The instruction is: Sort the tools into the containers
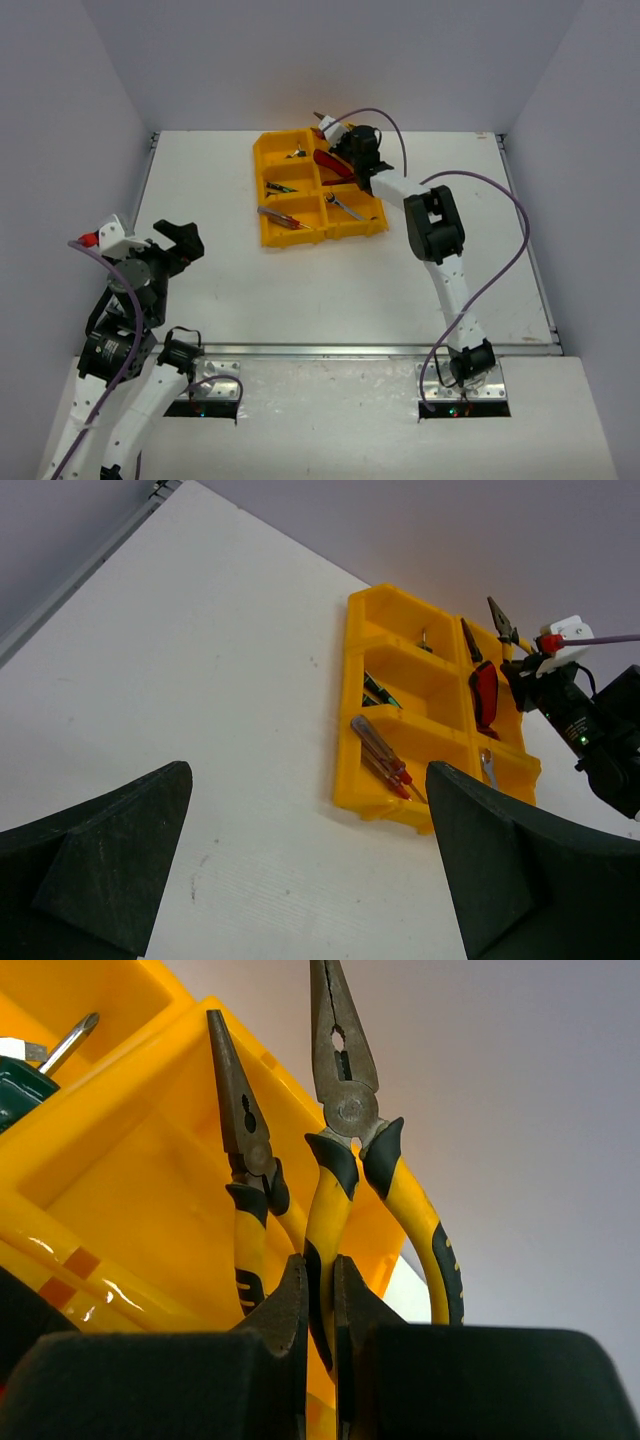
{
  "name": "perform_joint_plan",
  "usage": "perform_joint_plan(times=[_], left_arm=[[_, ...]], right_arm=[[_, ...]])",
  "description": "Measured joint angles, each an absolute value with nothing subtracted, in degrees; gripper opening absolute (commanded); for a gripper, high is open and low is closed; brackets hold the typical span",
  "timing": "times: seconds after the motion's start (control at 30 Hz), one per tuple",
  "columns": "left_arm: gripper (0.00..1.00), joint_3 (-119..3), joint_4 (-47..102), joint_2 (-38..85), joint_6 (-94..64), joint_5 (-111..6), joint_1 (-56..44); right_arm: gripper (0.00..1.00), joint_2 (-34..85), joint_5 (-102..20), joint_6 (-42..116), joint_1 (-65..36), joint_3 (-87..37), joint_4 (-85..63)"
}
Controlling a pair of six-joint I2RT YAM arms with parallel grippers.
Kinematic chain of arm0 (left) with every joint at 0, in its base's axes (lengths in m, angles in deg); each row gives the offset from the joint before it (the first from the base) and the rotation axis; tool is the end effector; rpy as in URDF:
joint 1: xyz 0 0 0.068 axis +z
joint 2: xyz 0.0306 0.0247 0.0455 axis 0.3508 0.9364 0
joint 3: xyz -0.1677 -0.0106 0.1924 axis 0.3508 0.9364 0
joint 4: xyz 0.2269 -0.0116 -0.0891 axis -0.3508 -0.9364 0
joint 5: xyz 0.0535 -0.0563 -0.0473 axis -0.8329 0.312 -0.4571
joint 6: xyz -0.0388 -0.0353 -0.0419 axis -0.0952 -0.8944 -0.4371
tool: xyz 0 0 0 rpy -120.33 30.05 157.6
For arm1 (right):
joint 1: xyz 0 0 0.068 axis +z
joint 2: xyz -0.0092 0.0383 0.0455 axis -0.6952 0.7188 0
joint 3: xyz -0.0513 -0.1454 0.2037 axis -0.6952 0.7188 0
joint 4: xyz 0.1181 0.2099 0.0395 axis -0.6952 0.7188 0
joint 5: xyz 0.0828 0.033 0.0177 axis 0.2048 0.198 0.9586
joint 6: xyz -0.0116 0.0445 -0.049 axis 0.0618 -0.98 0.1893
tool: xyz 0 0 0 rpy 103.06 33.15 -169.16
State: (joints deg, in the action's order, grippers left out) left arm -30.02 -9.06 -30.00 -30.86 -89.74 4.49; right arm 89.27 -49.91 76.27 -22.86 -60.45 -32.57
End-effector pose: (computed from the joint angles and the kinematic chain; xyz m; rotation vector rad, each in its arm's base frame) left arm 0.0981 -0.0012 0.3218 -0.5327 1.6691 -0.1030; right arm 0.5298 0.2038 0.1490 -0.7962 1.6114 -0.1671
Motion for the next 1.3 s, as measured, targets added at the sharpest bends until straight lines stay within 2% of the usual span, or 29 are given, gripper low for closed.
perform_joint_plan(times=[0.13,0.23,0.5,0.67,0.8,0.9,1.13,1.27,1.3], left_arm=[[1.00,-29.97,-8.92,-29.66,-30.54,-89.21,4.49],[1.00,-29.95,-8.91,-29.62,-30.50,-88.99,4.49],[1.00,-29.95,-8.90,-29.60,-30.50,-88.97,4.49],[1.00,-29.95,-8.90,-29.64,-30.50,-88.99,4.49],[1.00,-29.95,-8.91,-29.79,-30.50,-89.04,4.49],[1.00,-29.95,-8.91,-29.96,-30.50,-89.07,4.49],[1.00,-29.95,-8.90,-30.19,-30.50,-89.08,4.49],[1.00,-29.95,-8.90,-30.19,-30.50,-89.06,4.49],[1.00,-29.95,-8.90,-30.17,-30.50,-89.04,4.49]], right_arm=[[0.01,89.10,-49.09,76.71,-22.92,-56.71,-39.52],[0.06,88.47,-48.15,76.58,-22.93,-54.35,-42.77],[0.09,86.01,-46.23,76.17,-22.96,-50.35,-43.71],[0.22,85.24,-44.43,75.68,-22.98,-50.00,-42.44],[0.27,84.58,-42.57,75.46,-22.96,-50.60,-39.89],[0.36,84.28,-41.77,75.32,-22.96,-51.43,-37.96],[0.47,83.95,-42.02,74.94,-22.96,-51.38,-37.84],[0.65,82.58,-42.65,73.51,-22.96,-50.94,-37.45],[0.73,81.98,-43.15,72.83,-22.96,-50.94,-37.10]])
